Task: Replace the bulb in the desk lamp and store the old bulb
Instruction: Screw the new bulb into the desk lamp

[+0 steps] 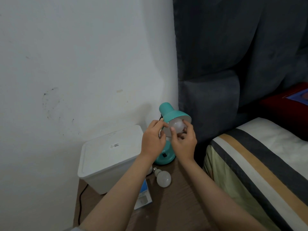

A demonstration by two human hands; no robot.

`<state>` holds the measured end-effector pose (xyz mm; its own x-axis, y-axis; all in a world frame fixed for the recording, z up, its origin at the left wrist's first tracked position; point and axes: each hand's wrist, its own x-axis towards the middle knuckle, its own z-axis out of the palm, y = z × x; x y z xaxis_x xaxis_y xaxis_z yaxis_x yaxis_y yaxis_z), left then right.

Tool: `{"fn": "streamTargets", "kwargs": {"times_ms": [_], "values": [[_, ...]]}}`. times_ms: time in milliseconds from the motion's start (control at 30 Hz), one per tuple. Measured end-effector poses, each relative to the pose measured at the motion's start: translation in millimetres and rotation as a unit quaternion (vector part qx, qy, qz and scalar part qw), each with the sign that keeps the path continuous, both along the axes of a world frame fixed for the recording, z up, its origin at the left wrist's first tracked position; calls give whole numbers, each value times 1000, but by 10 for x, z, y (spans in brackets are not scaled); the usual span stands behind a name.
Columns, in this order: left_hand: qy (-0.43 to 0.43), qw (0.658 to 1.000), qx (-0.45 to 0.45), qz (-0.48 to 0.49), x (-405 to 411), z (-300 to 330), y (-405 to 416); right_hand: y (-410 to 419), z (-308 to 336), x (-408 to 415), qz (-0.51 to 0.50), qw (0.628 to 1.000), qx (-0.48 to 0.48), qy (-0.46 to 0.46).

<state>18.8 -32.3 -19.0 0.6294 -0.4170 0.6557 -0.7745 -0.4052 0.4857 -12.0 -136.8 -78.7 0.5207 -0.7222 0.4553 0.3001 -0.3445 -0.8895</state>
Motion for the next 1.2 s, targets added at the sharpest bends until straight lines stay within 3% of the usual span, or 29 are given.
{"fn": "streamTargets", "kwargs": {"times_ms": [133,367,533,700,867,1067,1200], "values": [[-1,1000,2,-3,14,-5,5,11,27,13,-5,1000,4,-9],[-1,1000,-1,1,7,-1,-11,-19,-47,-7,6,997,-73,-14],[-4,1000,-2,-1,-8,-8,7,-15,99,-10,0,999,48,9],[1,1000,-7,-3,-3,1,7,28,106,-3,-24,1000,-5,-12],[3,1000,-11,1,2,-11,-12,17,-13,-2,18,995,-82,-46],[3,1000,-5,1,2,-1,-6,-8,36,-8,4,999,-31,-20],[4,1000,-6,-1,5,-1,-1,24,19,8,-25,997,-71,-29]]}}
